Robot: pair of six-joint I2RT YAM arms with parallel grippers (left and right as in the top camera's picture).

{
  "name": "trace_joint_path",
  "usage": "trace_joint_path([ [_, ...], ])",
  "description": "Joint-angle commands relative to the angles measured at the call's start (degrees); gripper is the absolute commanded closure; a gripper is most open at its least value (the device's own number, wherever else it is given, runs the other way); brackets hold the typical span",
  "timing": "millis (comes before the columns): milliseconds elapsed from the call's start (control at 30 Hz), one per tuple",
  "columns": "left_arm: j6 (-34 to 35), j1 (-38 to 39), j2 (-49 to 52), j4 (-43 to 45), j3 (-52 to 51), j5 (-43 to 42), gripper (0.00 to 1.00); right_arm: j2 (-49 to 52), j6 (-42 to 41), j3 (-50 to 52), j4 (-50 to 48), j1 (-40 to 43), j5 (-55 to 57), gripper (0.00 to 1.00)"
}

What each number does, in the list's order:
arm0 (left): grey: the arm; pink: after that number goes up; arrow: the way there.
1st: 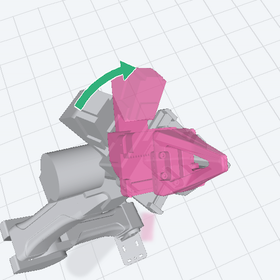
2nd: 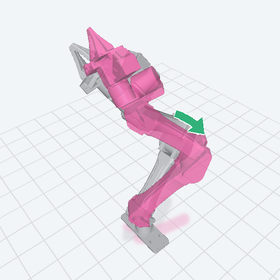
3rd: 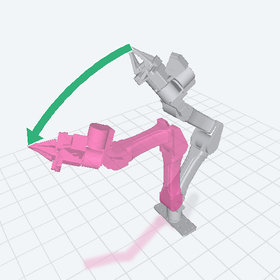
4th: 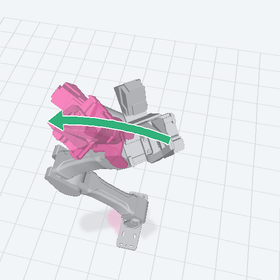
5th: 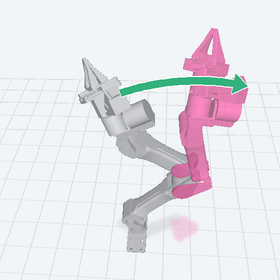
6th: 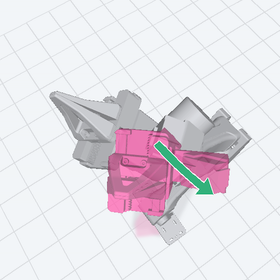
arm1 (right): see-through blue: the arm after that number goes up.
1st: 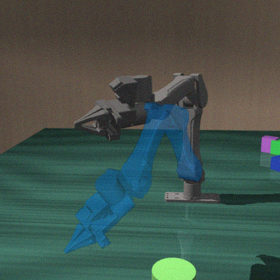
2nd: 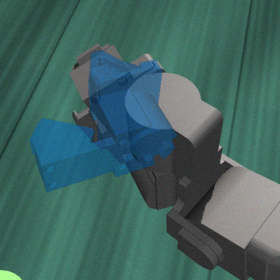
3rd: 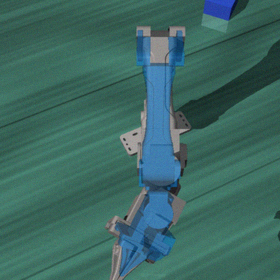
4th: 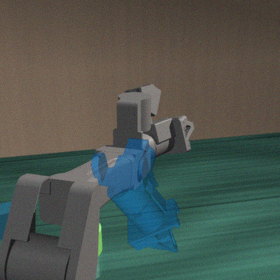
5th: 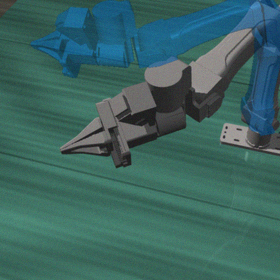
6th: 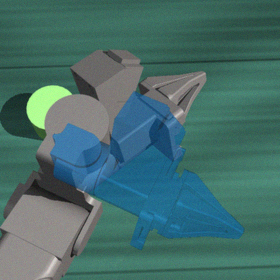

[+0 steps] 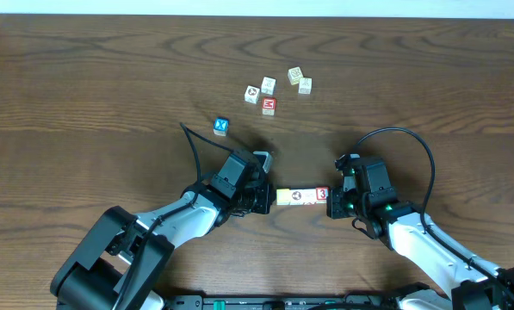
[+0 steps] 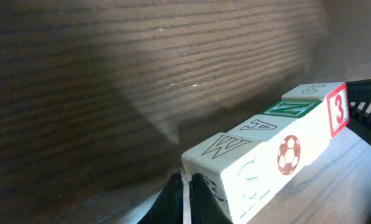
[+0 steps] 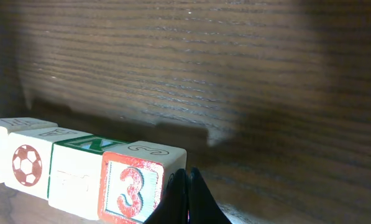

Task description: Lift 4 blocks

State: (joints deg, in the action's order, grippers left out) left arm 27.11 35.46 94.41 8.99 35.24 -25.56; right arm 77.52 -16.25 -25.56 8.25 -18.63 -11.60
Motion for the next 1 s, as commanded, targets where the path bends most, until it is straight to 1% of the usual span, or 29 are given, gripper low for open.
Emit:
trace_joint_path([
  [0,-0.7,0.3,0.6,0.1,0.4,-1.0,0.93,0.4,0.5,-1.2,-0.6,-0.7,-4.3,0.99],
  [333,-0.7,0.3,0.6,0.3,0.4,-1.0,0.93,0.4,0.4,-1.2,-0.7,-0.9,-8.0,0.99],
  [967,-0.7,0.3,-1.7,0.5,0.4,-1.0,0.93,0.4,-1.3,-1.2,-1.6,-2.5,-8.4,0.99],
])
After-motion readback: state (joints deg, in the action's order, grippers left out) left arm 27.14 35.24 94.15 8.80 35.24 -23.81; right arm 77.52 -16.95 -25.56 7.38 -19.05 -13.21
